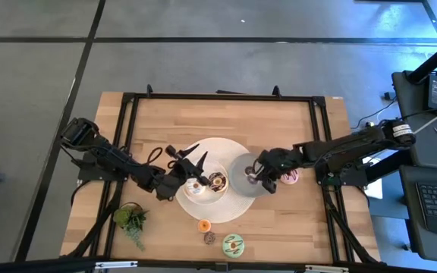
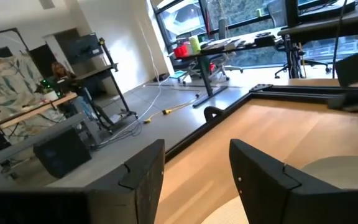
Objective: Pick & Place donuts
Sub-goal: Put the small purple donut on the gray plate
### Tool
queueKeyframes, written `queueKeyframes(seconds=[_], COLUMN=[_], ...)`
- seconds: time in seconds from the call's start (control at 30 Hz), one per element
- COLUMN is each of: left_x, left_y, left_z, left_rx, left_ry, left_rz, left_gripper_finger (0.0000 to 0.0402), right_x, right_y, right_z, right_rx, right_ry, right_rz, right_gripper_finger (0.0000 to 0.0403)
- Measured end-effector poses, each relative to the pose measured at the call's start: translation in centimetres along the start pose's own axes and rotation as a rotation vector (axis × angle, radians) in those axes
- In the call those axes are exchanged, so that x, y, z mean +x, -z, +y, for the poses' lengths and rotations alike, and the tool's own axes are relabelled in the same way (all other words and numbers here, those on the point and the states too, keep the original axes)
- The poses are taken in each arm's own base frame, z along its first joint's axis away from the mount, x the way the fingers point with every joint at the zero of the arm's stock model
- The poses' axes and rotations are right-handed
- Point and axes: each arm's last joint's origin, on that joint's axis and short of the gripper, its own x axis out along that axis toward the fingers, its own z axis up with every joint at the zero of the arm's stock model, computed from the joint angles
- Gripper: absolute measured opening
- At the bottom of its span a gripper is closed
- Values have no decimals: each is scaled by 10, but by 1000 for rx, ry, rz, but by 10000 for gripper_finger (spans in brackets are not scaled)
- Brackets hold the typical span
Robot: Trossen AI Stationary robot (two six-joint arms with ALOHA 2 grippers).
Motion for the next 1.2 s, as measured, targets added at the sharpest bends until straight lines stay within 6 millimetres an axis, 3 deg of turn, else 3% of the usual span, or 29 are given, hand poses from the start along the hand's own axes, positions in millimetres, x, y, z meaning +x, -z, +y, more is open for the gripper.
queueKeyframes(seconds=[0.17, 0.4, 1.2], left_x=[0, 0, 0], left_y=[0, 0, 0], left_z=[0, 0, 0], left_rx=[-7, -28, -26], left_ry=[3, 4, 8], left_rz=[0, -1, -1], left_gripper_finger=[178, 175, 174], right_x=[11, 17, 38], right_y=[17, 35, 44], right_z=[-12, -28, -39], right_rx=[54, 80, 118], right_ry=[-126, -115, -53], right_rz=[-33, -81, -41], right_gripper_finger=[12, 12, 13])
